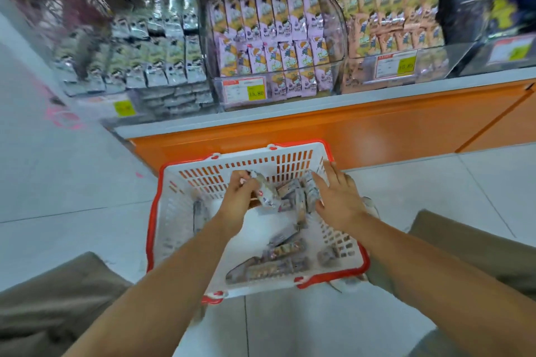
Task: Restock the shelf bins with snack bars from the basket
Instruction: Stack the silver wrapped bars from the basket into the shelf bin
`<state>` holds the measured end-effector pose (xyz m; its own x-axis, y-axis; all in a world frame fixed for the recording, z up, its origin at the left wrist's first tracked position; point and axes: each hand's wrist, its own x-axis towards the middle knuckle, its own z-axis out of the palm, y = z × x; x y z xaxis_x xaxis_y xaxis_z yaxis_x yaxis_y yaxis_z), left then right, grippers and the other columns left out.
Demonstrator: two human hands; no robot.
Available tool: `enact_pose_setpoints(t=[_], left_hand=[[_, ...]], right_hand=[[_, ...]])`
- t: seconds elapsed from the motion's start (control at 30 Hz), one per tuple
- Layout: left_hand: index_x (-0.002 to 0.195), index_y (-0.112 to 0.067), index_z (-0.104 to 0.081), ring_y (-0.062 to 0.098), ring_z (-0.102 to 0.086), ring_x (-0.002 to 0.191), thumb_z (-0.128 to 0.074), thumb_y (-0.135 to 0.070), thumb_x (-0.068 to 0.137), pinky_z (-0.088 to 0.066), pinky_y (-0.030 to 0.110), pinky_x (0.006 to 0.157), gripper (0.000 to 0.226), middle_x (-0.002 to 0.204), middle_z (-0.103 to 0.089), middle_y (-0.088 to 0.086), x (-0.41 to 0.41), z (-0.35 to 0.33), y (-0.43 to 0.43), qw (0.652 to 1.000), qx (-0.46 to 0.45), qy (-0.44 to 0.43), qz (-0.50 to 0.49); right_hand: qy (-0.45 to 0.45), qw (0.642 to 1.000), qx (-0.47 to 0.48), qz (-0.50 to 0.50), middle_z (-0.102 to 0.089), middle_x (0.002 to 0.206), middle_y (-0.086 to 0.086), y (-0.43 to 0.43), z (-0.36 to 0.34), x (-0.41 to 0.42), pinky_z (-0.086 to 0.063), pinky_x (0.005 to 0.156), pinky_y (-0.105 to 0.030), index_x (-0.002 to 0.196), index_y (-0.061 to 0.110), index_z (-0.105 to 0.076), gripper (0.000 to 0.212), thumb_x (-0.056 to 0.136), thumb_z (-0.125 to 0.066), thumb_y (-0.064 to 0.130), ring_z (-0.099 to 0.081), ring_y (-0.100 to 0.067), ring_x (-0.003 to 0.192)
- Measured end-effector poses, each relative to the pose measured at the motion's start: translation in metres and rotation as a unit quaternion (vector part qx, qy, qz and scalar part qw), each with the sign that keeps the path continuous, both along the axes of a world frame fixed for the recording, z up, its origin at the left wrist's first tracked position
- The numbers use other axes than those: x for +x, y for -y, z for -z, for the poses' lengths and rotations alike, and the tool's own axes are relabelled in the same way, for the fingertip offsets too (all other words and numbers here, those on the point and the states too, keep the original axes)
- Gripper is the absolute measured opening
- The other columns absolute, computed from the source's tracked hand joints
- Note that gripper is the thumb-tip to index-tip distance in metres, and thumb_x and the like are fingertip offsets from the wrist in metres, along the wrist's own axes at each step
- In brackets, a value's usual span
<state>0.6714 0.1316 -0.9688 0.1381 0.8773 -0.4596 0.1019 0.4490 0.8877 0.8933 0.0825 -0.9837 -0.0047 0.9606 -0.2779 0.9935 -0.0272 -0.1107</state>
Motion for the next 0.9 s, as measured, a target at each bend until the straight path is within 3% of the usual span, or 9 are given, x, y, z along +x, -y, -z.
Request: enact_pose_setpoints(t=[0.07,0.2,0.3,0.4,0.53,0.6,0.67,0.77,0.9], left_hand=[[0.091,-0.015,-0.043,0.024,-0.059,0.078,-0.050,-0.015,0.094,-0.050,0.032,0.069,0.007,0.090,-0.053,0.016,-0.008,-0.019,0.005,0.997,-0.010,0.075,0.006],[0.086,-0.013,-0.042,0.023,-0.069,0.070,-0.053,-0.003,0.094,-0.055,0.031,0.057,0.017,0.102,-0.067,0.025,-0.022,-0.061,0.014,0.987,-0.016,0.161,0.006],[0.111,-0.015,-0.045,0.029,-0.070,0.087,-0.055,-0.008,0.095,-0.058,0.041,0.070,0.020,0.114,-0.067,0.024,-0.040,-0.094,0.014,0.984,0.005,0.175,0.012],[0.133,-0.007,-0.047,0.029,-0.071,0.089,-0.055,-0.018,0.096,-0.058,0.038,0.071,0.039,0.109,-0.069,0.022,-0.065,-0.125,0.007,0.985,0.028,0.173,0.005],[0.131,-0.017,-0.047,0.027,-0.069,0.080,-0.057,-0.025,0.096,-0.060,0.042,0.072,0.037,0.101,-0.072,0.014,-0.091,-0.160,-0.003,0.985,0.078,0.138,-0.064],[0.130,-0.027,-0.046,0.027,-0.068,0.083,-0.057,-0.035,0.096,-0.059,0.040,0.070,0.037,0.107,-0.069,0.016,-0.099,-0.175,-0.011,0.988,0.091,0.089,-0.083],[0.136,-0.022,-0.045,0.032,-0.065,0.093,-0.055,-0.042,0.095,-0.056,0.039,0.073,0.046,0.119,-0.062,0.018,-0.108,-0.189,-0.020,0.993,0.094,0.018,-0.075],[0.130,-0.011,-0.040,0.023,-0.056,0.082,-0.058,-0.023,0.094,-0.049,0.030,0.057,0.042,0.114,-0.057,0.020,-0.118,-0.209,-0.036,0.989,0.119,-0.074,-0.045],[0.114,-0.012,-0.037,0.016,-0.053,0.068,-0.066,-0.012,0.089,-0.044,0.025,0.052,0.038,0.089,-0.054,0.007,-0.124,-0.240,-0.067,0.967,0.176,-0.182,-0.001]], right_hand=[[-0.009,1.000,0.012,-0.011,0.012,0.162,-0.013,0.000,-0.015,-0.010,-0.003,0.121,-0.043,0.156,0.019,-0.008,0.066,0.100,-0.038,0.038,0.010,-0.028,0.149],[-0.047,0.996,0.064,-0.036,0.001,0.163,-0.009,-0.005,-0.053,-0.031,-0.009,0.121,-0.043,0.155,0.019,-0.015,0.064,0.100,-0.044,0.035,0.002,-0.026,0.150],[-0.091,0.987,0.111,-0.069,-0.012,0.162,-0.006,-0.014,-0.083,-0.045,-0.017,0.119,-0.044,0.152,0.022,-0.026,0.057,0.099,-0.048,0.027,-0.012,-0.026,0.149],[-0.103,0.973,0.155,-0.135,-0.027,0.157,-0.005,-0.024,-0.110,-0.060,-0.022,0.116,-0.040,0.147,0.022,-0.038,0.050,0.098,-0.048,0.021,-0.027,-0.025,0.143],[-0.142,0.947,0.223,-0.181,-0.041,0.149,-0.006,-0.041,-0.148,-0.086,-0.030,0.111,-0.042,0.141,0.017,-0.049,0.044,0.097,-0.049,0.014,-0.039,-0.026,0.135],[-0.153,0.937,0.249,-0.191,-0.042,0.147,-0.004,-0.053,-0.167,-0.099,-0.028,0.112,-0.041,0.140,0.017,-0.049,0.043,0.098,-0.047,0.013,-0.040,-0.023,0.134],[-0.177,0.924,0.279,-0.194,-0.045,0.144,-0.003,-0.066,-0.184,-0.110,-0.028,0.111,-0.041,0.138,0.016,-0.050,0.041,0.097,-0.047,0.012,-0.041,-0.021,0.132],[-0.190,0.911,0.311,-0.196,-0.047,0.142,-0.001,-0.086,-0.206,-0.121,-0.029,0.111,-0.038,0.137,0.017,-0.051,0.040,0.098,-0.046,0.012,-0.039,-0.019,0.132],[-0.188,0.911,0.318,-0.184,-0.043,0.146,0.000,-0.113,-0.226,-0.128,-0.026,0.112,-0.034,0.140,0.018,-0.049,0.042,0.098,-0.045,0.012,-0.036,-0.018,0.135]])
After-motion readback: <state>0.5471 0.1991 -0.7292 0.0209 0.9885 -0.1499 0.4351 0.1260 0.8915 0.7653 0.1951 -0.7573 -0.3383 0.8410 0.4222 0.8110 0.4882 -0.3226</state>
